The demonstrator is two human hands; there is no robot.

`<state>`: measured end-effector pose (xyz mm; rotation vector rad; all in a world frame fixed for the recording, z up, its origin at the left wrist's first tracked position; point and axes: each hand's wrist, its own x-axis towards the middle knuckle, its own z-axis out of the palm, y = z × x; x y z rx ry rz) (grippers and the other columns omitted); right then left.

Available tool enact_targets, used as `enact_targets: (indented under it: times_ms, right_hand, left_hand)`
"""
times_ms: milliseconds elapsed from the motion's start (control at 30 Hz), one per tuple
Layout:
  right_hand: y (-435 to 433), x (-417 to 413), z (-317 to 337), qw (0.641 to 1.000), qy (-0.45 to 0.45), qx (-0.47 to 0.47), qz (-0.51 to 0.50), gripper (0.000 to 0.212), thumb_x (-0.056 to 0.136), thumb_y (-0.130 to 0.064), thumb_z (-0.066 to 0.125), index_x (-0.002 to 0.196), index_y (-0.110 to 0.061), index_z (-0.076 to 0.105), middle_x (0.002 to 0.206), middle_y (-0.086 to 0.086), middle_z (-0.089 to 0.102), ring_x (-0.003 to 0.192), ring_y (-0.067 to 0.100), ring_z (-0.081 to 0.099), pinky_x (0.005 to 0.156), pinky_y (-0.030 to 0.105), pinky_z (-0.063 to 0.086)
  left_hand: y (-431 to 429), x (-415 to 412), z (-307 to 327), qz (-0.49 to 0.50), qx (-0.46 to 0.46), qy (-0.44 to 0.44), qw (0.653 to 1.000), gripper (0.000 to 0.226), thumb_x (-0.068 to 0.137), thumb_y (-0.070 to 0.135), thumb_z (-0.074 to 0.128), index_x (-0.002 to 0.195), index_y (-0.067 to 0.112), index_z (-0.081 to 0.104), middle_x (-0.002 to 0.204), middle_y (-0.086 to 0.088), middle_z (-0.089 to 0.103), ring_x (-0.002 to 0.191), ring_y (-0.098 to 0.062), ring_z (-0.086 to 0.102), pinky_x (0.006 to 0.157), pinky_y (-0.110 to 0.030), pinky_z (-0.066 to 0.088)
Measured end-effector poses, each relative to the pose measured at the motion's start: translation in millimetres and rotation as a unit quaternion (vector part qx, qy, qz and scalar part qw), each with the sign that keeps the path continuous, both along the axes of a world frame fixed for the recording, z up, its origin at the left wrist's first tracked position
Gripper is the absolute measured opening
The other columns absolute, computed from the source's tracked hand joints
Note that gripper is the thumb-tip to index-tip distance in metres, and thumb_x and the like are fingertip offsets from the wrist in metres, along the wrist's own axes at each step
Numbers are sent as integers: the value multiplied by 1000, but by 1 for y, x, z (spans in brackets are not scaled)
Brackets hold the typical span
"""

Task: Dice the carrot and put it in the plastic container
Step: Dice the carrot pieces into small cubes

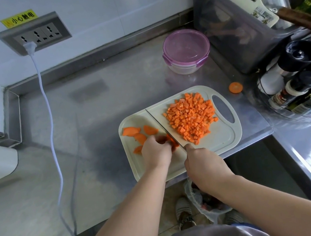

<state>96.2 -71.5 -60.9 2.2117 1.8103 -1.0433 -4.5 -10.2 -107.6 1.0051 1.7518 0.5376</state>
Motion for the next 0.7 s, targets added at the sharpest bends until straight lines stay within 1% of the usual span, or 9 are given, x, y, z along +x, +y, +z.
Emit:
enact_targets:
  times_ms: [100,167,233,333,400,467,533,633,700]
  right_hand:
    - [1,0,-5,1000,-12,0,4,25,96,-9,37,120,-11,41,90,7,61,83,27,63,67,38,52]
    - [0,0,-8,1000,-10,-1,-4,24,96,-10,37,119,-12,41,91,8,61,82,27,63,69,39,53]
    - [1,0,-9,1000,-3,2,-13,23,96,-11,37,118,-13,42,92,9,62,83,29,63,71,41,54]
    - [2,1,-9,999,28,11,-42,22,97,-16,36,116,-13,45,97,11,63,87,31,63,77,44,53]
    - [1,2,-8,997,46,22,-56,19,98,-19,36,112,-13,48,96,11,63,87,31,63,78,44,53]
    - [0,5,-7,996,51,37,-58,17,98,-18,35,109,-13,48,94,11,63,85,32,62,75,43,52]
    - [-2,7,-3,996,48,50,-56,13,99,-17,35,105,-13,46,91,11,62,86,35,62,71,39,49]
    - [-4,10,3,995,52,67,-50,7,99,-16,36,99,-14,43,83,9,56,85,36,60,68,38,45]
    - [-5,10,5,995,52,68,-43,12,99,-16,37,105,-10,46,83,9,56,82,34,60,67,40,46]
  left_hand:
    - [0,1,2,-10,10,30,999,19,85,18,66,103,16,68,96,0,71,91,-19,67,79,-31,52]
    - [-1,1,5,-10,10,36,999,19,86,17,63,105,16,67,98,-1,71,92,-20,66,79,-30,51]
    - [-1,0,7,-7,9,38,999,18,87,18,63,104,16,66,97,-2,71,93,-20,66,79,-31,51]
    - [-2,0,9,-8,8,34,999,11,87,16,63,98,17,63,94,0,69,88,-17,65,68,-22,44]
    - [-2,1,10,-6,8,25,1000,8,87,15,63,93,19,61,90,2,68,85,-14,64,64,-19,42]
    - [-2,1,9,-2,8,16,1000,8,86,15,64,92,19,61,91,1,70,86,-16,66,72,-23,48]
    - [-3,2,9,5,6,4,1000,8,85,16,65,92,20,62,93,-3,71,87,-21,68,83,-34,54]
    - [-5,4,9,26,8,-22,999,13,83,11,67,83,22,60,91,-6,71,86,-27,69,84,-45,56]
    - [-5,5,9,31,11,-26,999,20,82,9,66,77,26,57,89,-8,72,87,-30,69,85,-47,55]
